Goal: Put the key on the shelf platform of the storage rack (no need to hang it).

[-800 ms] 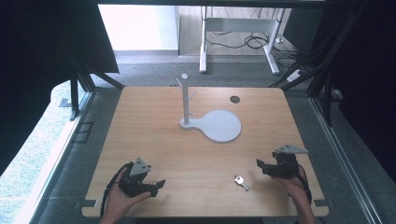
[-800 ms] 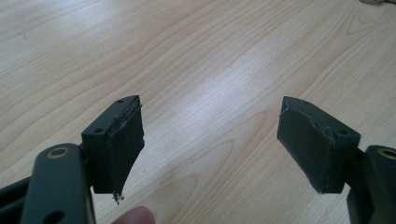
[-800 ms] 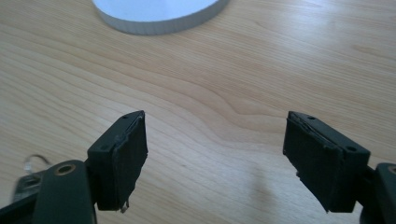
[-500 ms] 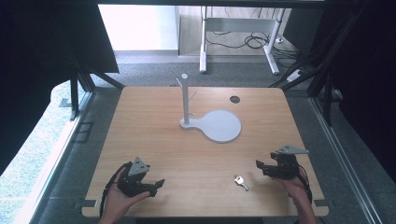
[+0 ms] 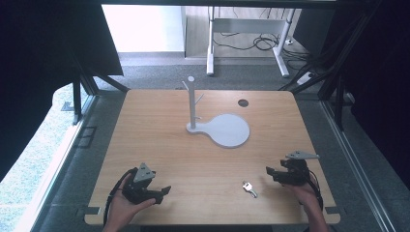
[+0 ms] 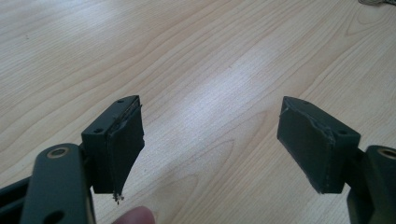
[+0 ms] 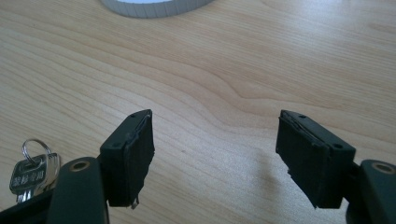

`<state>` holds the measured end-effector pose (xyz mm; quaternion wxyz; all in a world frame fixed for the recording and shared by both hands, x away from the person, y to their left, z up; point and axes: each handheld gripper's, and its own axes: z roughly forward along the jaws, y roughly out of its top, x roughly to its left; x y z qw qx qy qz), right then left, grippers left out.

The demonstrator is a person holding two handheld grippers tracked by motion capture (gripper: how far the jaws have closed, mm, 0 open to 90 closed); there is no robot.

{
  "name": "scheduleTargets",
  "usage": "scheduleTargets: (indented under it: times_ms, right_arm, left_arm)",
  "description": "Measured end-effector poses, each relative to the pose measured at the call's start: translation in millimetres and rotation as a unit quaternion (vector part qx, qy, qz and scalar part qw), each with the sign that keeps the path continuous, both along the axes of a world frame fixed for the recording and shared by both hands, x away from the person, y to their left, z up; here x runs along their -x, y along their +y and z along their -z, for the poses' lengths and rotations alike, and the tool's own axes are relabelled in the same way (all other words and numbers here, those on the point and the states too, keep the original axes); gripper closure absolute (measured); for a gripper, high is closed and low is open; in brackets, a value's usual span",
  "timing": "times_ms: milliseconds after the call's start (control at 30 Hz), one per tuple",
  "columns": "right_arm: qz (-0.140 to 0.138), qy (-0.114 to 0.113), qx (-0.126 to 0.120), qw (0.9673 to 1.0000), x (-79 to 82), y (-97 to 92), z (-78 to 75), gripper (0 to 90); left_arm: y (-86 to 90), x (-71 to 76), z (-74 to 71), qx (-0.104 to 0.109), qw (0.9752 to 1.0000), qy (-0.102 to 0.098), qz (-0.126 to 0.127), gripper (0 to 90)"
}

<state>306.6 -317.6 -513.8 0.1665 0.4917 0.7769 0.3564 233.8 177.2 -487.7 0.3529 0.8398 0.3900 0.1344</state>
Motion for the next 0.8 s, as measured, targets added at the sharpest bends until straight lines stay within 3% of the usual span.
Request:
scheduleTargets:
  times_ms: [567,800]
  right_arm:
    - [0.002,0.005,-0.006,1.0,-0.3,-2.1,-1.0,34.2]
    - [-0.015,0.002,-0.006,0.9999,-1.1,1.6,-11.8,35.2]
  left_arm:
    - [2.9,-0.5,-0.1,0.001,1.0,0.001,-0.005,23.1]
    - [5.8,0.9,-3.7,0.008,0.9999,-0.003,-0.01,23.1]
